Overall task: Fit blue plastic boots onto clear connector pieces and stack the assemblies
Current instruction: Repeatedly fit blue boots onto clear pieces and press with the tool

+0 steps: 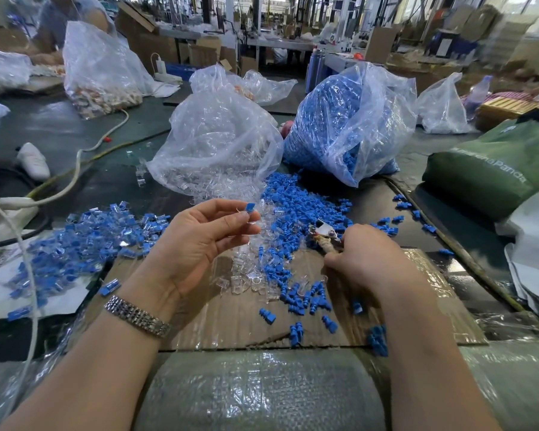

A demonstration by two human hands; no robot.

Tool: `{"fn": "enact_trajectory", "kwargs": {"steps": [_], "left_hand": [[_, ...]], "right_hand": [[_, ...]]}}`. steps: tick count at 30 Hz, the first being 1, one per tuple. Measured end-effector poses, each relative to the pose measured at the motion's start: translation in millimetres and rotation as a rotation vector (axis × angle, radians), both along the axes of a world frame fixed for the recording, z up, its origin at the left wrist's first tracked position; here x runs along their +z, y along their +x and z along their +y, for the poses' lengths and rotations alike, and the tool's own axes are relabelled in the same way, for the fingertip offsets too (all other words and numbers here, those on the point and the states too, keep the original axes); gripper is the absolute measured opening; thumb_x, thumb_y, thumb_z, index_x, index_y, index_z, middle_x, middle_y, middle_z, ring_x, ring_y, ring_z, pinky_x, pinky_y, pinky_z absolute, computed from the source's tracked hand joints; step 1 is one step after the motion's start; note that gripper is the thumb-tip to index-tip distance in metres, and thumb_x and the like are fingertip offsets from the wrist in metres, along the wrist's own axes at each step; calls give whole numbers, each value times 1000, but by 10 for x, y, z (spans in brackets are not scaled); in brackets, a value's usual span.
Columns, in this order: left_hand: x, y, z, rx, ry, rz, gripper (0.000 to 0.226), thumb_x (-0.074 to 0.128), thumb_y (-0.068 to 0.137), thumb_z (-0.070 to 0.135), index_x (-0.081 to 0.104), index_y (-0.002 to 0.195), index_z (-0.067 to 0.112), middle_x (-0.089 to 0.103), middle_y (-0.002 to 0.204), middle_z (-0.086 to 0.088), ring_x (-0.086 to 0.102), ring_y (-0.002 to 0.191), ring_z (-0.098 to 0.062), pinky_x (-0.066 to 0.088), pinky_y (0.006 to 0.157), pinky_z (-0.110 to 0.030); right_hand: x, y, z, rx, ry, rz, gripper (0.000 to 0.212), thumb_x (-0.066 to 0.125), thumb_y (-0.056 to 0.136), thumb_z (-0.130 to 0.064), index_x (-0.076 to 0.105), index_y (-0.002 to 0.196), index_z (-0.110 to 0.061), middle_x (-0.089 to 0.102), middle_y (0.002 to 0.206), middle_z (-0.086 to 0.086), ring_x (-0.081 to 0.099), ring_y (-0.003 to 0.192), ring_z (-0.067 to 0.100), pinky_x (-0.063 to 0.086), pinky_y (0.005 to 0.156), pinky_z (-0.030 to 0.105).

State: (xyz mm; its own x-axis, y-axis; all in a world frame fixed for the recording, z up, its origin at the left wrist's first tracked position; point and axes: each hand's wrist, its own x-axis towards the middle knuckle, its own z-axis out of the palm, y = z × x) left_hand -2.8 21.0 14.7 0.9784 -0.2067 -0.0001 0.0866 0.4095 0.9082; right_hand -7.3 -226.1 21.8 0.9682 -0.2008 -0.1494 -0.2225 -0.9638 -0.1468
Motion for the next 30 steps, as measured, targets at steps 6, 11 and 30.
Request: {"fn": "enact_trajectory", "kwargs": {"steps": [6, 11, 30], "left_hand": [[-5, 30, 9, 34, -83, 36, 20, 73, 76, 4, 75, 96, 5, 75, 104, -20, 75, 89, -26, 62, 70, -26], [-36, 65, 31, 6, -153, 50, 16, 71, 81, 0, 77, 93, 8, 76, 107, -18, 75, 100, -27, 60, 75, -29], [6, -23, -68, 102, 24, -55, 23, 76, 70, 9, 74, 93, 7, 77, 100, -12, 71, 98, -25, 54, 98, -41]], "right_hand": [[165, -40, -59, 10, 430, -45, 30, 61, 94, -31, 53, 72, -13, 48, 66, 9, 46, 60, 23, 36, 59, 35], [333, -172, 106, 197, 784, 123, 35, 62, 100, -29, 67, 95, 5, 63, 75, 8, 67, 68, 21, 64, 72, 42], [399, -189, 533, 368, 834, 191, 33, 54, 105, -31, 64, 102, 0, 75, 77, 4, 76, 76, 19, 58, 65, 26]]}}
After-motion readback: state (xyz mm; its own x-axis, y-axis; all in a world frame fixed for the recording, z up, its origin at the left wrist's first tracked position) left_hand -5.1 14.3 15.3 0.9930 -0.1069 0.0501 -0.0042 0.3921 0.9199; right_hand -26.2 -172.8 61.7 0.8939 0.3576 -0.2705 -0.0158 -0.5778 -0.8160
